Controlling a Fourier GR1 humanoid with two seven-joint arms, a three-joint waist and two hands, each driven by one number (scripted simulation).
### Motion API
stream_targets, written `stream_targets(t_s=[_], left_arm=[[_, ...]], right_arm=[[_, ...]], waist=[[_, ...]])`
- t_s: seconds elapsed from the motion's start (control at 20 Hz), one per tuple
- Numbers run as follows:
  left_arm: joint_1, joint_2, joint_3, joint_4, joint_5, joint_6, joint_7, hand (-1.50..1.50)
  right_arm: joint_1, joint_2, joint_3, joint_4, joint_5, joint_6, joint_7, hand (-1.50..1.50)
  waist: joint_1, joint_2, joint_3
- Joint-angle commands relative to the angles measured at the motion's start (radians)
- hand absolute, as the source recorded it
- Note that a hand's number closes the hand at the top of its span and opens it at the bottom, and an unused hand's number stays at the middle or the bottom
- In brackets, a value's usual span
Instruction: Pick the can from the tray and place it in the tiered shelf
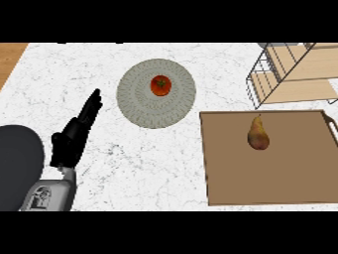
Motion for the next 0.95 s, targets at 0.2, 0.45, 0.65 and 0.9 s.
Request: stream_targets(t_s=[0.2,0.45,0.65,0.9], left_arm=[[-0.009,0.009,0.010,-0.013,0.004,-0.001,0.034,0.00],[-0.004,-0.003,-0.005,-0.026,-0.004,0.004,0.034,0.00],[0.042,-0.003,-0.004,-0.031,-0.017,0.020,-0.001,0.00],[0.051,-0.009,-0.014,-0.041,-0.023,0.021,-0.014,0.00]], right_arm=[[0.106,-0.219,-0.114,-0.044,-0.079,0.153,0.272,-1.50],[0.307,-0.347,-0.254,0.024,-0.191,0.363,0.202,-1.50],[0.501,-0.386,-0.378,0.052,-0.242,0.470,0.081,-1.50],[0.589,-0.522,-0.477,0.209,-0.317,0.637,0.015,-1.50]], waist=[[-0.020,-0.005,0.000],[-0.025,-0.003,0.001],[-0.026,-0.003,0.002],[-0.010,0.000,0.001]])
